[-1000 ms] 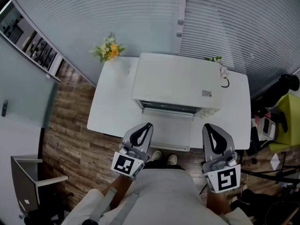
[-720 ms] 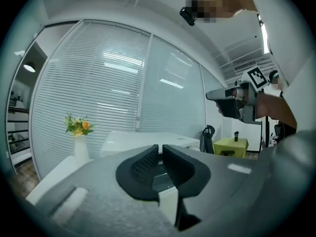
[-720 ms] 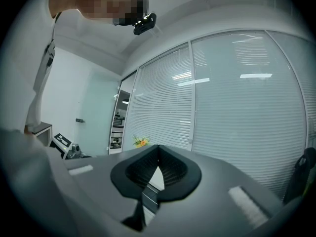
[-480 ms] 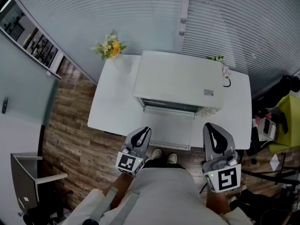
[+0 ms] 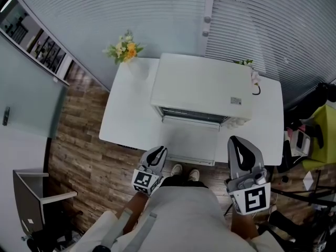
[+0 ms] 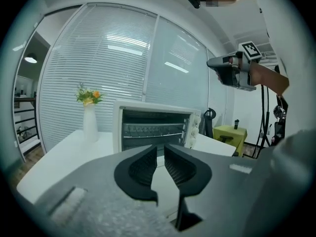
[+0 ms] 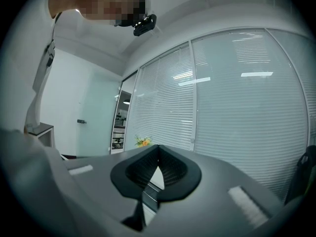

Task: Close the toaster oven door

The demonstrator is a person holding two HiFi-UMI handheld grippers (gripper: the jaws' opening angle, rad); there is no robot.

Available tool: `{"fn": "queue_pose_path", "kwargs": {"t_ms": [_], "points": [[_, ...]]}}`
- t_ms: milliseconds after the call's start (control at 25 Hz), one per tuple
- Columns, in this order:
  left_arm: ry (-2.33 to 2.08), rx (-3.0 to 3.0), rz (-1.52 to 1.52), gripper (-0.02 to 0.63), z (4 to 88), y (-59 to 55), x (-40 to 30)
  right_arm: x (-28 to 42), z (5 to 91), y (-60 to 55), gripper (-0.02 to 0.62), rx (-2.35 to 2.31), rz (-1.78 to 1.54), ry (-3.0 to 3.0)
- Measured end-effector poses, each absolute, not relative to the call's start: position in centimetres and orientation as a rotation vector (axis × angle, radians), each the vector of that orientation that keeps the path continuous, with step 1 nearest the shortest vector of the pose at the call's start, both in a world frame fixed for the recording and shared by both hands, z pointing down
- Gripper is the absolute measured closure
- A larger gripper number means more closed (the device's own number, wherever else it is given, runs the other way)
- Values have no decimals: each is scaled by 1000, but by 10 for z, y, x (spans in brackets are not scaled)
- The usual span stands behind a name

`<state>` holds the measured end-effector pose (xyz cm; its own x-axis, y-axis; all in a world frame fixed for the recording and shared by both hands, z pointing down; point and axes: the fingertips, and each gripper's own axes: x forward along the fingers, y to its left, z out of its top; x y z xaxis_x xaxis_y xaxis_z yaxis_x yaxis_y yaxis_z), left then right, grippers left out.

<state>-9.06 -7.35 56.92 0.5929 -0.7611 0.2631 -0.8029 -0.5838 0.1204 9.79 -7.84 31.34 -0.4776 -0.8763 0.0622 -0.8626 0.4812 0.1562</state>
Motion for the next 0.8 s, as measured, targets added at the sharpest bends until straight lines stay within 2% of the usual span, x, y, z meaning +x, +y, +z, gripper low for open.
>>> {"fn": "queue_pose_path", "kwargs": {"t_ms": [800], "points": [[-1191, 2454, 467, 541, 675, -27, -114, 92, 316, -76, 591, 1519, -142, -2590]]}}
